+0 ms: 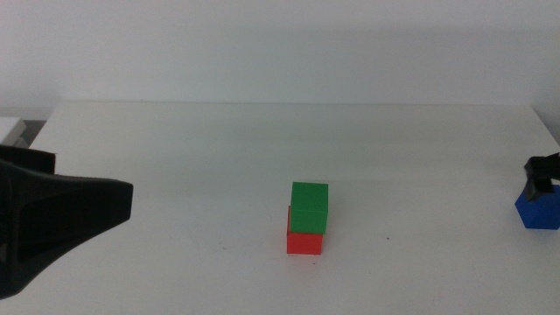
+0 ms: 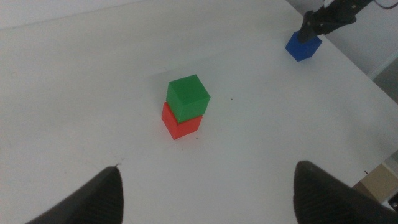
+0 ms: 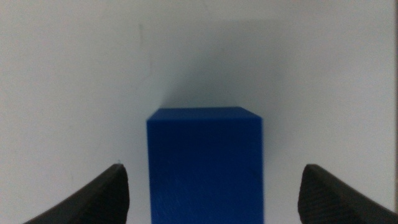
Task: Stack red cubes first, then green, then blue cubes in a specific spot.
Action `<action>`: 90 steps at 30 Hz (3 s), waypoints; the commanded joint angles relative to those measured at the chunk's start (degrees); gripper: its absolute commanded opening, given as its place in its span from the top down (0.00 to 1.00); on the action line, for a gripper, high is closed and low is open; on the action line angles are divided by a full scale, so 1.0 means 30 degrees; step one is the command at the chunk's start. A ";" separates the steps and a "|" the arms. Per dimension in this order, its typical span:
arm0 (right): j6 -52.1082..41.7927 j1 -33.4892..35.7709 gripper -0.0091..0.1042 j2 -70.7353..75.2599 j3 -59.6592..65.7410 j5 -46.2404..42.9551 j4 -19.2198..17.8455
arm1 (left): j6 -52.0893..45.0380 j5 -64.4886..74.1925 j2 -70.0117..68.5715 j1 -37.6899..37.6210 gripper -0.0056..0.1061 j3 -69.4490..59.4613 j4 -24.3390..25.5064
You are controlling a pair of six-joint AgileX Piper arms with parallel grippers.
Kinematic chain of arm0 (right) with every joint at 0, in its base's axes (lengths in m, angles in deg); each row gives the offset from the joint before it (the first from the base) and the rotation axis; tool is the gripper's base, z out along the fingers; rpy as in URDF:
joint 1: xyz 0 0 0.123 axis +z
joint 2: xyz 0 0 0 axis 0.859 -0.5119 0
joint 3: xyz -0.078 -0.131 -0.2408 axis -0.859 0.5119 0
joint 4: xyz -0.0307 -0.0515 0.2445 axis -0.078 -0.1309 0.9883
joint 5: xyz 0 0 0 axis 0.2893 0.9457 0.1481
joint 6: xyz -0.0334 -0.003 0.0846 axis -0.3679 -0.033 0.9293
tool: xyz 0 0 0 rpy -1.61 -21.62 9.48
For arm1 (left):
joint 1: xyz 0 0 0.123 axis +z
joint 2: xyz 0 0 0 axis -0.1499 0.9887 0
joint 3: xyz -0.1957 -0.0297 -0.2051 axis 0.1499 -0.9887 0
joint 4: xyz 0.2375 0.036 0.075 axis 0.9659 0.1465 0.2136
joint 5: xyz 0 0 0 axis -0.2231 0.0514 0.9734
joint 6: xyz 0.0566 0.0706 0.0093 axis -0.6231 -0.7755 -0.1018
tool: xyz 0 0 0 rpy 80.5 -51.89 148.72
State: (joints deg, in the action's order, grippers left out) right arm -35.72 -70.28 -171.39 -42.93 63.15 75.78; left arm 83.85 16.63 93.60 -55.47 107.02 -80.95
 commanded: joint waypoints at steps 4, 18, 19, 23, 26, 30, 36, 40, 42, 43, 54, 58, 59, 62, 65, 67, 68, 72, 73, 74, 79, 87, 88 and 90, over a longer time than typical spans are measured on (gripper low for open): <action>-0.0195 0.0606 0.11 -0.0850 -0.0149 -0.0846 -0.0269 | 0.0003 -0.0231 -0.0036 -0.0019 0.11 -0.0050 -0.0062; 0.6714 0.4328 0.78 0.1403 -0.2052 0.3011 -0.5490 | 0.0003 -0.0231 -0.0036 -0.0019 0.11 -0.0050 -0.0062; 0.7470 0.5380 0.78 0.1918 -0.2569 0.3813 -0.5539 | 0.0003 -0.0148 -0.0036 -0.0019 0.11 -0.0050 -0.0062; 1.1860 1.0096 0.79 0.2602 -0.5633 0.7306 -0.5527 | 0.0003 -0.0148 -0.0036 -0.0019 0.11 -0.0050 -0.0062; 1.4716 1.3572 0.79 0.2043 -0.7314 0.8246 -0.5719 | 0.0003 -0.0242 -0.0036 -0.0019 0.11 -0.0050 -0.0062; 1.7312 1.7040 0.79 0.0941 -0.8556 0.8246 -0.5861 | 0.0003 -0.0242 -0.0036 -0.0019 0.11 -0.0050 -0.0062; 1.9053 1.9183 0.79 -0.0843 -0.9895 0.8246 -0.5869 | 0.0003 -0.0376 -0.0036 -0.0019 0.11 -0.0050 -0.0062; 1.9370 1.9335 0.79 -0.1633 -1.0472 0.8246 -0.5774 | 0.0003 -0.0370 -0.0036 -0.0019 0.11 -0.0050 0.0027; 1.9610 1.9335 0.79 -0.1950 -1.0557 0.8246 -0.5863 | 0.0003 -0.0370 -0.0036 -0.0019 0.11 -0.0050 0.0305; 1.9713 1.9335 0.79 -0.2048 -1.0557 0.8246 -0.5907 | 0.0003 -0.0370 -0.0036 -0.0019 0.11 -0.0050 0.0305; 1.9669 1.9335 0.75 -0.2915 -1.0557 0.8246 -0.6077 | 0.0003 -0.0370 -0.0036 -0.0019 0.11 -0.0050 0.0353; 1.9441 1.9335 0.57 -0.2961 -1.0557 0.8246 -0.6077 | 0.0003 -0.0370 -0.0036 -0.0019 0.11 -0.0050 0.0430; 1.9440 1.9335 0.49 -0.2961 -1.0557 0.8246 -0.6077 | 0.0003 -0.0370 -0.0036 -0.0019 0.11 -0.0050 0.0430; 1.9083 1.9335 0.24 -0.2961 -1.0606 0.8246 -0.6077 | 0.0003 -0.0370 -0.0036 -0.0019 0.11 -0.0050 0.0430; 1.8287 1.9300 0.10 -0.2611 -1.0887 0.8246 -0.5847 | 0.0003 -0.0370 -0.0036 -0.0019 0.11 -0.0050 0.0430; 1.7900 1.9155 0.10 -0.1762 -1.1168 0.8246 -0.5400 | 0.0003 -0.0793 -0.0036 -0.0019 0.11 -0.0050 0.0548; 1.7679 1.9053 0.10 -0.1117 -1.1213 0.8246 -0.5261 | 0.0003 -0.1089 -0.0036 -0.0019 0.11 -0.0050 0.0755; 1.5990 1.8102 0.10 0.2044 -1.1098 0.8246 -0.5261 | 0.0850 -0.1906 0.0254 -0.0019 0.11 0.0115 0.2981; 1.5444 1.7786 0.10 0.2750 -1.0891 0.8246 -0.5310 | 0.1993 -0.1770 0.0520 -0.0019 0.11 0.0332 0.4043; 1.5060 1.7349 0.10 0.3704 -1.0563 0.8246 -0.5440 | 0.2897 -0.1394 0.0941 -0.0019 0.11 0.0634 0.5396; 1.3849 1.4658 0.10 0.8421 -0.6683 0.8246 -0.6076 | 0.3237 -0.1089 0.3241 0.0020 0.11 0.2504 0.7874; 0.9646 0.9506 0.10 1.5596 0.2982 0.1837 -0.3414 | 0.1025 -0.0721 0.4527 0.4326 0.11 0.4216 0.6416; 0.9511 0.8993 0.10 1.6446 0.4001 0.1178 -0.3414 | -0.0119 -0.0500 0.4493 0.5258 0.11 0.4216 0.5315; 0.9511 0.8263 0.10 1.8174 0.5678 -0.0194 -0.3453 | -0.1393 -0.0540 0.4048 0.6992 0.11 0.3999 0.3199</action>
State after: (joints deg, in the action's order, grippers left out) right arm -5.71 -43.41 -120.80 -29.50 66.96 65.15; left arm 83.43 14.88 106.57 -37.05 119.08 -66.29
